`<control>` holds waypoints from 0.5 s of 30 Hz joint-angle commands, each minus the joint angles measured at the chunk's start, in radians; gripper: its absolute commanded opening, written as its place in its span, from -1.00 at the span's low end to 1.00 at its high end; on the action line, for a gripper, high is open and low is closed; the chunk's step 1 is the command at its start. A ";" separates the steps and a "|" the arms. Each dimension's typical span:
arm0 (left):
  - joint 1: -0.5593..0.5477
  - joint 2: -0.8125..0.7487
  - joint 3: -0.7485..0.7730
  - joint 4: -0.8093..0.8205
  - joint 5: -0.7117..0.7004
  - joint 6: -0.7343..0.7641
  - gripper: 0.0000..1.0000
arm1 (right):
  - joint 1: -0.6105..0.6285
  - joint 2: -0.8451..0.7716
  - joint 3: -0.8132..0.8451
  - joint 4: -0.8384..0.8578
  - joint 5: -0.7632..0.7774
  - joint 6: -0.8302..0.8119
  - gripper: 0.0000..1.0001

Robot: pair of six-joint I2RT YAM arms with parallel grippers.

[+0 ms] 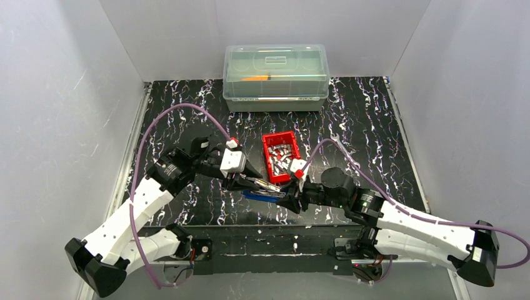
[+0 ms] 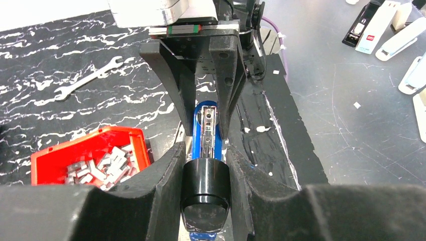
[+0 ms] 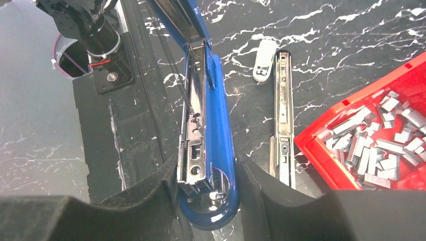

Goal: Load the staples into the stapler
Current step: Open the stapler.

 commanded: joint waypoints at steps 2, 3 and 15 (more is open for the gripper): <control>0.067 -0.062 -0.029 -0.062 0.066 0.028 -1.00 | -0.013 0.022 -0.061 0.062 0.126 0.068 -0.88; 0.092 -0.071 -0.041 -0.077 0.065 0.037 -1.00 | -0.013 0.013 -0.086 0.078 0.140 0.090 -0.91; 0.302 -0.142 -0.278 -0.291 0.052 0.355 -1.00 | 0.007 0.018 -0.220 0.167 0.142 0.186 -0.97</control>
